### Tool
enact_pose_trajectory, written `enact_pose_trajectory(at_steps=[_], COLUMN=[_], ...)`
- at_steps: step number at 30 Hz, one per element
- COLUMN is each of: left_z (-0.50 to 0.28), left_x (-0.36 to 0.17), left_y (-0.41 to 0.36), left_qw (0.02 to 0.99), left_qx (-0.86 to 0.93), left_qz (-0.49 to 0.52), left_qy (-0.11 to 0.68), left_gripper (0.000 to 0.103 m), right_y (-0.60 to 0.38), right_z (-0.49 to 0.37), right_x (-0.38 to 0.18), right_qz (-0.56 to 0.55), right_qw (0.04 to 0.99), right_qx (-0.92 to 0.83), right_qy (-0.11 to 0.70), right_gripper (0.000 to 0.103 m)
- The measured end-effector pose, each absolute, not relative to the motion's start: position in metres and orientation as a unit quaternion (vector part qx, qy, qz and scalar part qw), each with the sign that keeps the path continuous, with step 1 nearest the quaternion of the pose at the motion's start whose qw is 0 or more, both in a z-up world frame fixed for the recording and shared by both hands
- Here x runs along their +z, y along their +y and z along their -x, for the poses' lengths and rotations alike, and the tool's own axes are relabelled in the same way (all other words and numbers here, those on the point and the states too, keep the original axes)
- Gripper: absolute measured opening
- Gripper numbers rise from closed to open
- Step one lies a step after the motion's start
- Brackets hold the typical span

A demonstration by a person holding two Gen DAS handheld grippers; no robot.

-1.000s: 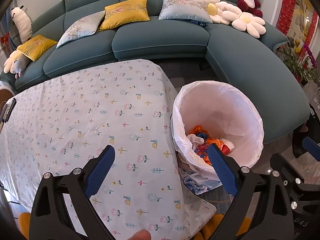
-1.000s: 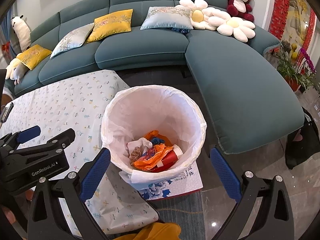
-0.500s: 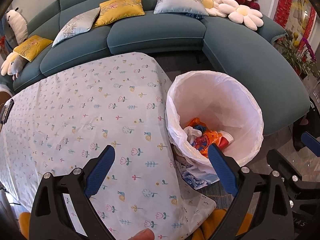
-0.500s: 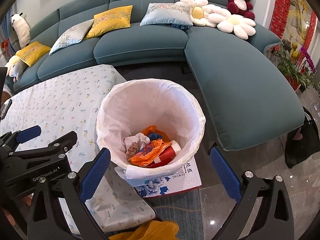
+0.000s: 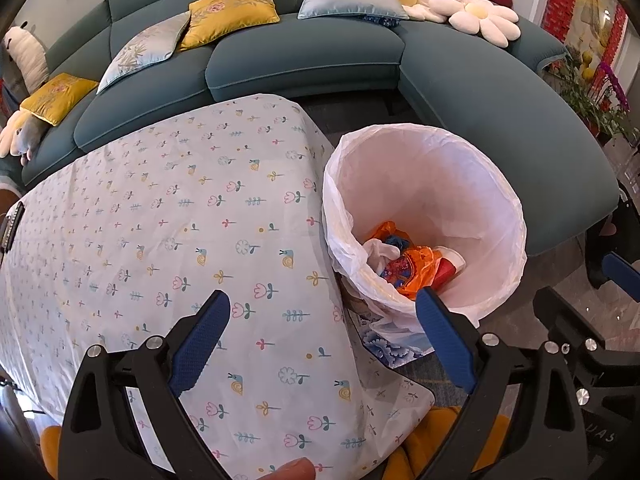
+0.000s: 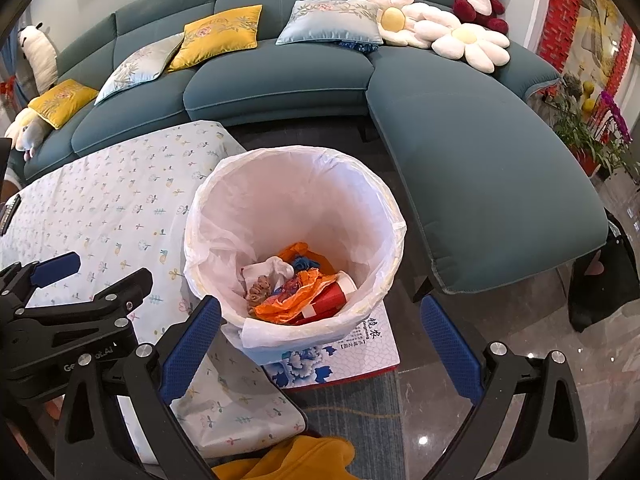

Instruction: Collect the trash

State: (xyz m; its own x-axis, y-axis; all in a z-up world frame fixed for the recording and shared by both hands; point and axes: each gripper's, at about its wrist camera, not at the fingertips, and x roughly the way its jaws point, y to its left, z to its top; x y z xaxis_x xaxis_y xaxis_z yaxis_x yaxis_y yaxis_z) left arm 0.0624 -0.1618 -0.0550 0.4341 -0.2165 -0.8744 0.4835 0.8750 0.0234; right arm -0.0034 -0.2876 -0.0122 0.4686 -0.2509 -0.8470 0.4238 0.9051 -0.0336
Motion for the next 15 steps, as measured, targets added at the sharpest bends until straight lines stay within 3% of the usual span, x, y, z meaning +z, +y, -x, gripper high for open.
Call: enact_pose_trajectory(at_steps=[15], left_z=[-0.0581], left_x=[-0.0598], left_y=[-0.1599], left_qw=[0.837], left_qx=[-0.2], left_qz=[-0.151], left_qy=[0.487], left_gripper=[0.09], right_y=[-0.2864], right_z=[0.0082], right_x=[-0.0212], right_qz=[-0.08], right_qw=[0.848], right_qx=[-0.198], right_qy=[0.484], right_gripper=[0.096])
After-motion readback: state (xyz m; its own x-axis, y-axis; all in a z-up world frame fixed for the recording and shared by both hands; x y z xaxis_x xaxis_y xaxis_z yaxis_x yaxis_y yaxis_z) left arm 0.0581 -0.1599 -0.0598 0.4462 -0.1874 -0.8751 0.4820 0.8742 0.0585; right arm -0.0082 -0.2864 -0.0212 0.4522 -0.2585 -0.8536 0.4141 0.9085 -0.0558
